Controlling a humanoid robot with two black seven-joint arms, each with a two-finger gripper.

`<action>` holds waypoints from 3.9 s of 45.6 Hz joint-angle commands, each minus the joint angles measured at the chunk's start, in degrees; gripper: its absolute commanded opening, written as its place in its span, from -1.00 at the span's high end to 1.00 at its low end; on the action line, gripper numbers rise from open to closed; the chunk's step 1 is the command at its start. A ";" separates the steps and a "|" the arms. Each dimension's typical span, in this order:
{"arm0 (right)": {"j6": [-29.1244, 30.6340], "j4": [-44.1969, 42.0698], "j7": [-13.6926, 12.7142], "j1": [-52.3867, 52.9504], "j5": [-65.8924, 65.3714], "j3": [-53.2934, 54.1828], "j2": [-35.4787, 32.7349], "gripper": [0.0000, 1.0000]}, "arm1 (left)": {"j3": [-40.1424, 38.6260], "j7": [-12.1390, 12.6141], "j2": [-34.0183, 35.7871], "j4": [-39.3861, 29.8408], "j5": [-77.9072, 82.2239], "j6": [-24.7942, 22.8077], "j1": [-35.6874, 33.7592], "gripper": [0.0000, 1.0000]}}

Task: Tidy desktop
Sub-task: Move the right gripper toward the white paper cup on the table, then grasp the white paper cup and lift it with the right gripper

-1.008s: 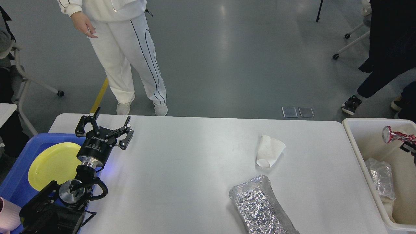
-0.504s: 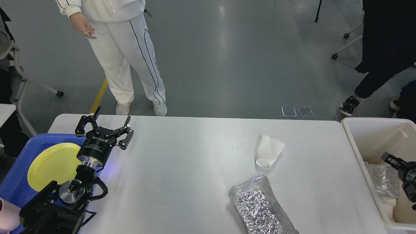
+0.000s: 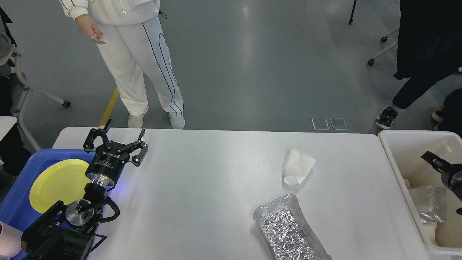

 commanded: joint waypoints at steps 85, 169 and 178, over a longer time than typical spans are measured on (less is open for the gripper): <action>6.34 43.05 0.46 30.43 1.97 -13.80 13.81 -1.00 | 0.00 0.00 0.00 0.00 0.00 0.00 0.00 -0.93; 2.38 18.60 3.18 14.25 2.59 -12.30 27.34 0.86 | 0.00 0.00 -0.09 0.00 0.00 0.00 0.00 -0.93; 1.59 18.86 3.18 14.60 2.59 -12.30 27.34 1.00 | 0.00 0.00 0.00 0.00 0.00 0.00 0.00 -0.93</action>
